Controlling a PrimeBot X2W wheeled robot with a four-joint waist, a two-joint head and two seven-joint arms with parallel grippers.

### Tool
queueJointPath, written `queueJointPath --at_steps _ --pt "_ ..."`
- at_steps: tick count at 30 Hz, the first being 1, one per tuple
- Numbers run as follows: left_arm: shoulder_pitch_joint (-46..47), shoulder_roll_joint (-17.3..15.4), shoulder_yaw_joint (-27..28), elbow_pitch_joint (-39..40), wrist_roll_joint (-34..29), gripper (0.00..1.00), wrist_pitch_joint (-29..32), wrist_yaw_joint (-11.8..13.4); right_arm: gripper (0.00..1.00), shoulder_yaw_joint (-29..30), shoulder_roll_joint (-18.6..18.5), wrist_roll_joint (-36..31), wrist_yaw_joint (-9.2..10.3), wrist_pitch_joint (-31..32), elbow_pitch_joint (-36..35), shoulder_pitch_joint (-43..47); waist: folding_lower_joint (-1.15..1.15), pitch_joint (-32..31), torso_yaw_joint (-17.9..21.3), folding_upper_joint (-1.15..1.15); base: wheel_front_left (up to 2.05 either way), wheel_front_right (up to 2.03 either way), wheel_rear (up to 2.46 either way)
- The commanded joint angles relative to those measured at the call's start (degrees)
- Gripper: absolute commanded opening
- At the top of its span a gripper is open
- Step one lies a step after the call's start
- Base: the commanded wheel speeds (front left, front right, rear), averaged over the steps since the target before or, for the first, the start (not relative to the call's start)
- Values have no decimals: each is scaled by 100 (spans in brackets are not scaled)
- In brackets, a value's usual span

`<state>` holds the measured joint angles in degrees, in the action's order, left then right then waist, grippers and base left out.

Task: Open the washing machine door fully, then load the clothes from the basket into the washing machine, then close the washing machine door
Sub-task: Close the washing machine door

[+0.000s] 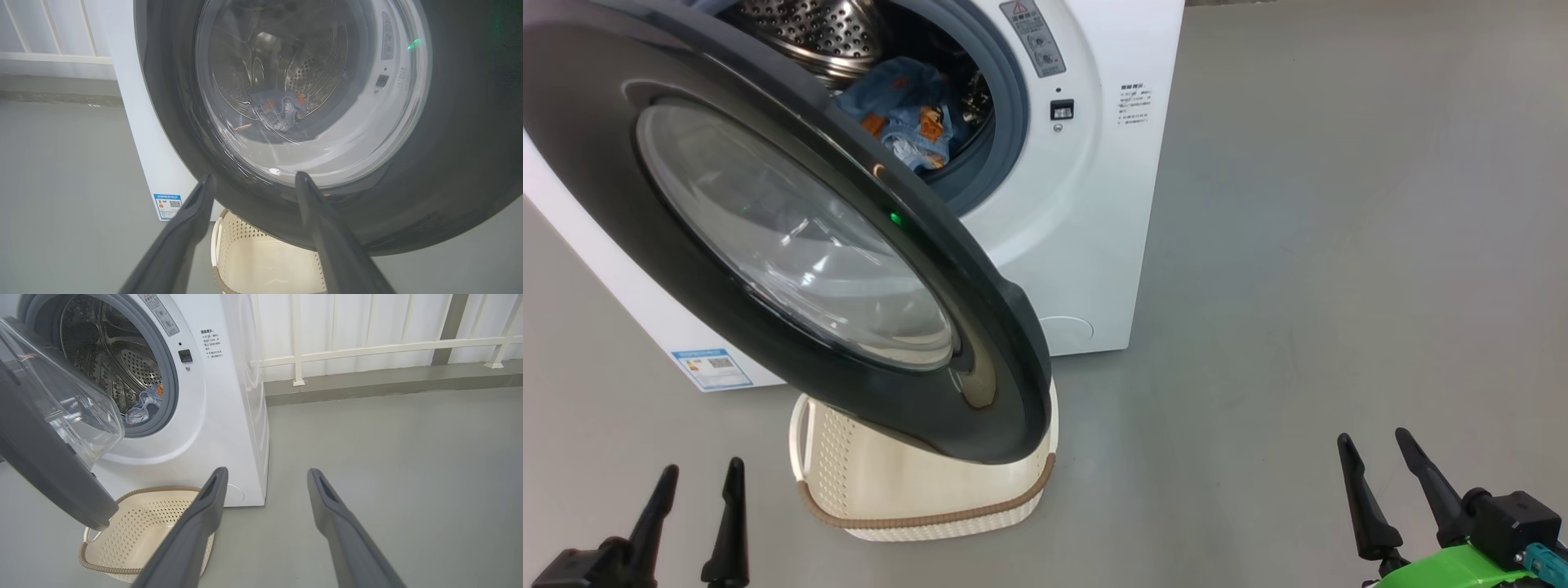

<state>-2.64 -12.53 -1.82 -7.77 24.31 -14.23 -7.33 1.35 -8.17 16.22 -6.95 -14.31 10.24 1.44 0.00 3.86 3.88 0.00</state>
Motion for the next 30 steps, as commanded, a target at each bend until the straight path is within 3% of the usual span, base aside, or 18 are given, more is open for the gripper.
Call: queueJointPath --at_steps 1,13,27,28,30 --pt "41 -66 275 185 -144 100 -76 -15 100 -86 -63 -35 -54 -69 -151 -50 0 7 1 0 0 0 0" --pt "-86 209 467 265 -436 100 -76 -15 100 -82 -60 -38 -54 -69 -144 -110 0 65 1 0 0 0 0" --pt "-115 200 442 305 -447 100 -76 -15 100 -107 -54 -40 -54 -69 -133 -97 0 11 -52 0 0 0 0" --pt "-120 202 430 303 -446 100 -76 -15 92 -125 -55 -36 -54 -69 -129 -94 0 0 -62 0 0 0 0" --pt "-141 227 421 306 -453 100 -76 -15 49 -157 -46 -30 -54 -69 -127 -88 0 -27 -88 0 0 0 0"
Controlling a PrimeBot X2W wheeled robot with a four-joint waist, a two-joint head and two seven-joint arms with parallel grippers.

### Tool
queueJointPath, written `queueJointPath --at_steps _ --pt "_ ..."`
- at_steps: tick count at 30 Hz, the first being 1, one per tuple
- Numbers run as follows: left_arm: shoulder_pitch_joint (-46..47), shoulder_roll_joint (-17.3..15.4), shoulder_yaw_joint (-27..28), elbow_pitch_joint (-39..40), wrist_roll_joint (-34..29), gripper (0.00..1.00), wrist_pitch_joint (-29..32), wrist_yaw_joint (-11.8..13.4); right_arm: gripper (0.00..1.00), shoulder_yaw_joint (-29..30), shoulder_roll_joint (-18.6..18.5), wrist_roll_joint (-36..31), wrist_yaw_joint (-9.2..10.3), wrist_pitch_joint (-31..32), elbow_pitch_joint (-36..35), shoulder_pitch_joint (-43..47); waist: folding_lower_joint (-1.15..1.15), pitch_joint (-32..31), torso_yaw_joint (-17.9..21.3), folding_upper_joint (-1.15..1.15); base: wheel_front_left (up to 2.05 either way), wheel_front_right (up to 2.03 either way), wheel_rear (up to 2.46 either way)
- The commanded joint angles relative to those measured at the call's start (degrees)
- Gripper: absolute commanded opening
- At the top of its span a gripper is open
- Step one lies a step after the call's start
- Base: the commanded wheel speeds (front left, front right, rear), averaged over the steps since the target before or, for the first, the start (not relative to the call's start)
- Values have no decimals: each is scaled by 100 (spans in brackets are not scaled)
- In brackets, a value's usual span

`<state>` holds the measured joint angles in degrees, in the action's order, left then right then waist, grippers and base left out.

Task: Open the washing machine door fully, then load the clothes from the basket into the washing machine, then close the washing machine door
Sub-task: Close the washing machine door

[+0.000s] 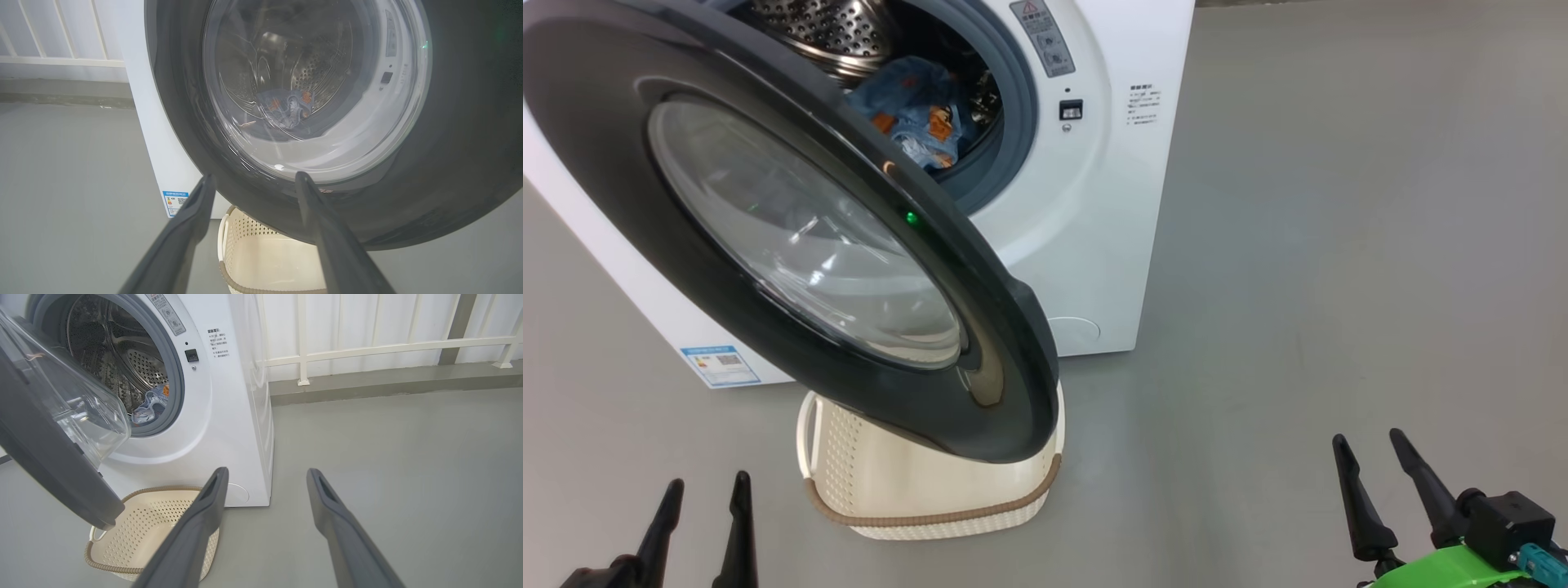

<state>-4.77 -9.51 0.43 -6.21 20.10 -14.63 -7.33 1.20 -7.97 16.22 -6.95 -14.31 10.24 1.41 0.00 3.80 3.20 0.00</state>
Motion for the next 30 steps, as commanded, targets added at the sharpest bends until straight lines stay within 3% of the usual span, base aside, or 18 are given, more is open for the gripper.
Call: queueJointPath --at_steps 1,4,17,26,30 --pt "61 -57 201 148 -29 100 -37 -15 36 -164 -62 -24 -54 -69 -125 -82 0 -34 -36 0 0 0 0" --pt "39 -1 193 143 -16 100 -37 -15 0 -236 -46 4 -54 -69 -109 -88 0 -64 -119 0 0 0 0" --pt "173 152 -1 146 43 100 -37 -15 0 -820 125 334 -54 -69 -506 -1145 0 -164 -681 0 0 0 0" --pt "271 172 -119 411 39 100 -37 -15 0 -1421 216 682 -54 -69 -1431 -2307 0 -238 -1018 0 0 0 0" --pt "273 207 -157 513 22 100 -37 -15 0 -1971 285 805 -54 -69 -1783 -2423 0 -259 -1172 0 0 0 0"
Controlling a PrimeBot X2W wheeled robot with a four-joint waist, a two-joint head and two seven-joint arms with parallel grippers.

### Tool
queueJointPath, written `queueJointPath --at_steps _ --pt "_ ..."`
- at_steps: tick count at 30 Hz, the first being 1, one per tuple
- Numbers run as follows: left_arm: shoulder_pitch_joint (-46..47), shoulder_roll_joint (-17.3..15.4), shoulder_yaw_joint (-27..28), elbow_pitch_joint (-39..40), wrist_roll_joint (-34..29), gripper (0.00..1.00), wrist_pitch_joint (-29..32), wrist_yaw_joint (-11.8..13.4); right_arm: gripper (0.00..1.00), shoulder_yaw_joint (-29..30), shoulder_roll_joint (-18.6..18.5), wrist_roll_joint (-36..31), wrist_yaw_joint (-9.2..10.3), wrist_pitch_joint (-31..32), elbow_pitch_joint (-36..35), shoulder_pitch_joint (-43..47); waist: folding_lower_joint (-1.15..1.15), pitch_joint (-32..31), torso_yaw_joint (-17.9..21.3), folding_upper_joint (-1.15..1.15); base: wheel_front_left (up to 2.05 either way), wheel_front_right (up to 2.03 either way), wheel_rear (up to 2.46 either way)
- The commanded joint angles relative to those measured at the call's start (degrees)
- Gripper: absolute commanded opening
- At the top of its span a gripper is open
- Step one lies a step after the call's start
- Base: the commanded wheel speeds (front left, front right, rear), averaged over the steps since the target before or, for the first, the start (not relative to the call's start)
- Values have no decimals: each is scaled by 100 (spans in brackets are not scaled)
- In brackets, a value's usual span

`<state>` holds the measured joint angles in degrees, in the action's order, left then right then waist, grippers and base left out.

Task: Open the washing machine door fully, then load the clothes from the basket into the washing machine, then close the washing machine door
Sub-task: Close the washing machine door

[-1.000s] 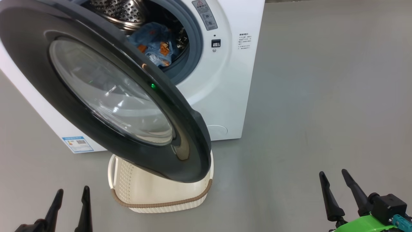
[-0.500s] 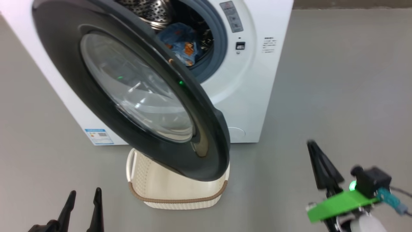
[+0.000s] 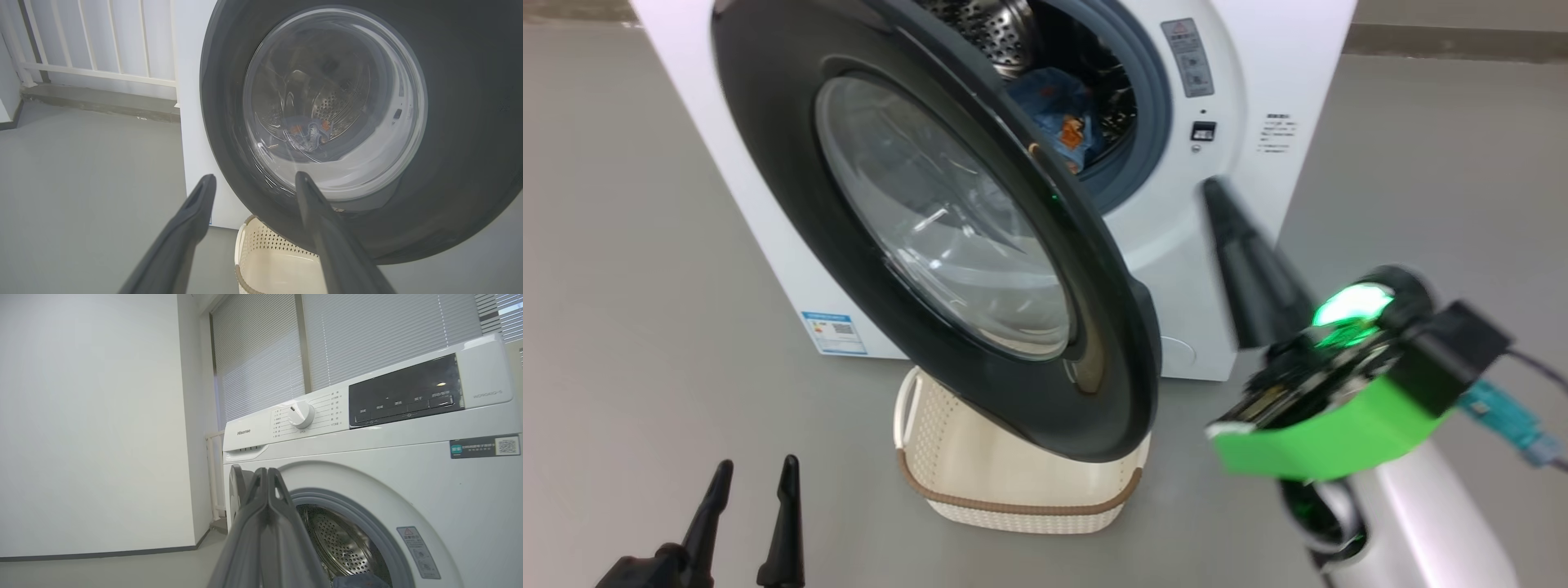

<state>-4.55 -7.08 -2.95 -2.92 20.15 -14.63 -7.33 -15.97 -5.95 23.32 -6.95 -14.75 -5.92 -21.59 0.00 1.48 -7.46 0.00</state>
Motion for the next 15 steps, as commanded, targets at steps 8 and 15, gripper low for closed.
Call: queueJointPath --at_steps 8,15 --pt "211 50 300 179 20 100 -37 -15 0 -1286 23 244 -54 -25 99 138 0 6 -324 0 0 0 0" --pt "177 118 358 131 66 100 -37 -15 0 -1757 22 477 -54 -25 1083 592 0 36 -472 0 0 0 0"
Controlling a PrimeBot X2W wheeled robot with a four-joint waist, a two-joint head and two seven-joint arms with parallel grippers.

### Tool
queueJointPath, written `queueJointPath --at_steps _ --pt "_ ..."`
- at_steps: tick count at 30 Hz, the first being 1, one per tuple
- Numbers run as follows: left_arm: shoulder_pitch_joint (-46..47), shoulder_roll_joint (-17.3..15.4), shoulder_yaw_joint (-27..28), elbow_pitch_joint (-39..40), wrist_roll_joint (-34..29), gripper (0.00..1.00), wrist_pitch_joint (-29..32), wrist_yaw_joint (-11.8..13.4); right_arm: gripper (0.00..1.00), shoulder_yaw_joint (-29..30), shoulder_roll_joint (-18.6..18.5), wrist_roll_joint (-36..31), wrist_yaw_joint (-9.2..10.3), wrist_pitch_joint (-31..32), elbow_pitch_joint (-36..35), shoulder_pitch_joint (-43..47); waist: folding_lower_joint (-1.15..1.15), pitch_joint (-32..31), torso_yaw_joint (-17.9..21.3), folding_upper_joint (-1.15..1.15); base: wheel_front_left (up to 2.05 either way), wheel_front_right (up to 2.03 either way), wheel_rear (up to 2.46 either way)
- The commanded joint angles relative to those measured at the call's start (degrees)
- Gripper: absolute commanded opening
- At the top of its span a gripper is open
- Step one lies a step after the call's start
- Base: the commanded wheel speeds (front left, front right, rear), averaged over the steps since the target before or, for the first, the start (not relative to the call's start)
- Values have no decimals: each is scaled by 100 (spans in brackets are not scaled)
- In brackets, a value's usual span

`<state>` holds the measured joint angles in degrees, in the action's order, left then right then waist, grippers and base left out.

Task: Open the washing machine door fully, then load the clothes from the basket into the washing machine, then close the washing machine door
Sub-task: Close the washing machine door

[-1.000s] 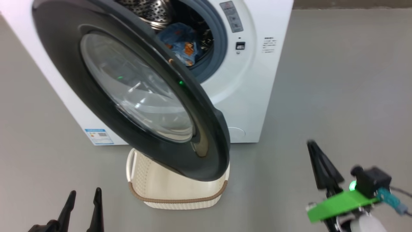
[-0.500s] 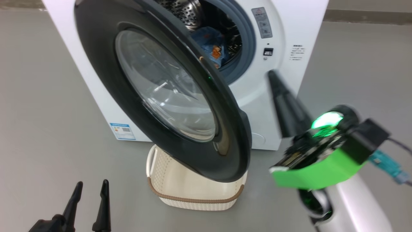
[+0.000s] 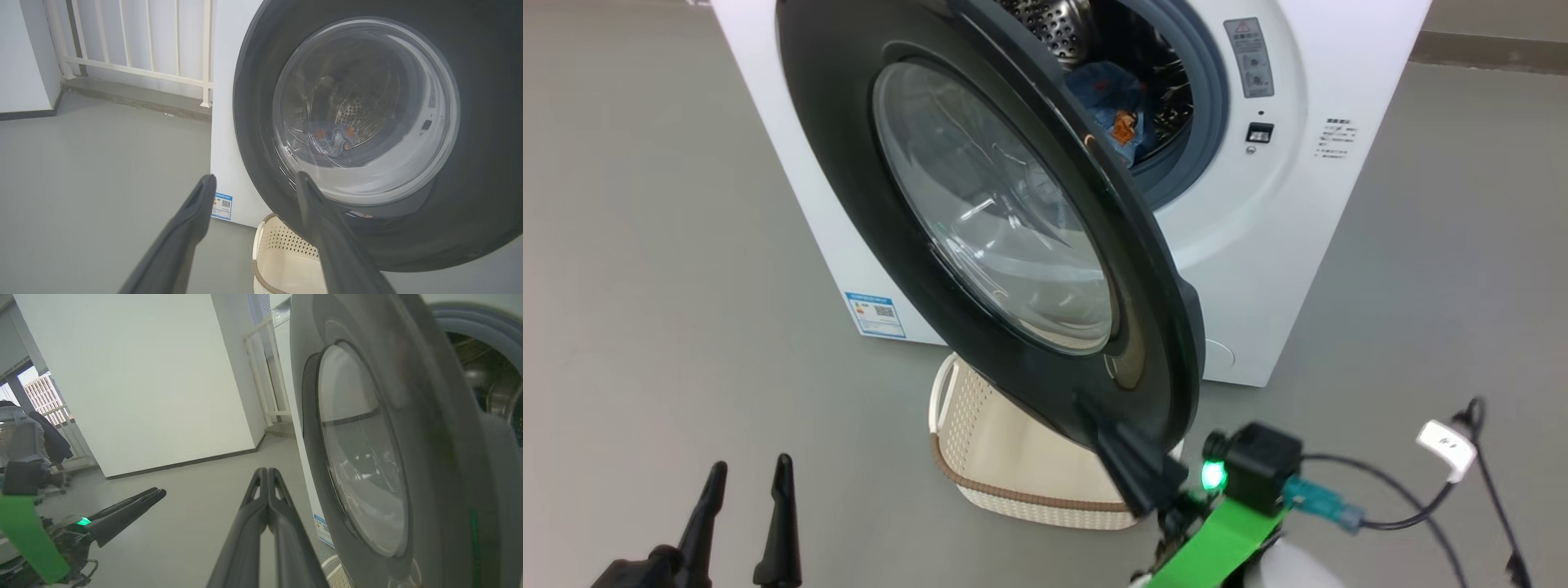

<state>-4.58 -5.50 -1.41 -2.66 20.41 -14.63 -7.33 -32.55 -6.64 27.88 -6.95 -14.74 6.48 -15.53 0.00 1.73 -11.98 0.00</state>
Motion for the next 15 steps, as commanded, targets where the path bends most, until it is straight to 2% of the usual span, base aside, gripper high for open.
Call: queueJointPath --at_steps 1,7,15 --pt "176 -30 201 96 45 100 -37 -15 0 -159 90 49 -54 -26 -18 32 0 16 -35 0 0 0 0" --pt "179 -12 194 -58 99 100 -37 -15 0 -384 61 133 -54 -26 911 195 0 48 -67 0 0 0 0" --pt "143 5 194 -145 120 100 -37 -15 0 -227 142 182 -54 -26 1429 13 0 49 20 0 0 0 0"
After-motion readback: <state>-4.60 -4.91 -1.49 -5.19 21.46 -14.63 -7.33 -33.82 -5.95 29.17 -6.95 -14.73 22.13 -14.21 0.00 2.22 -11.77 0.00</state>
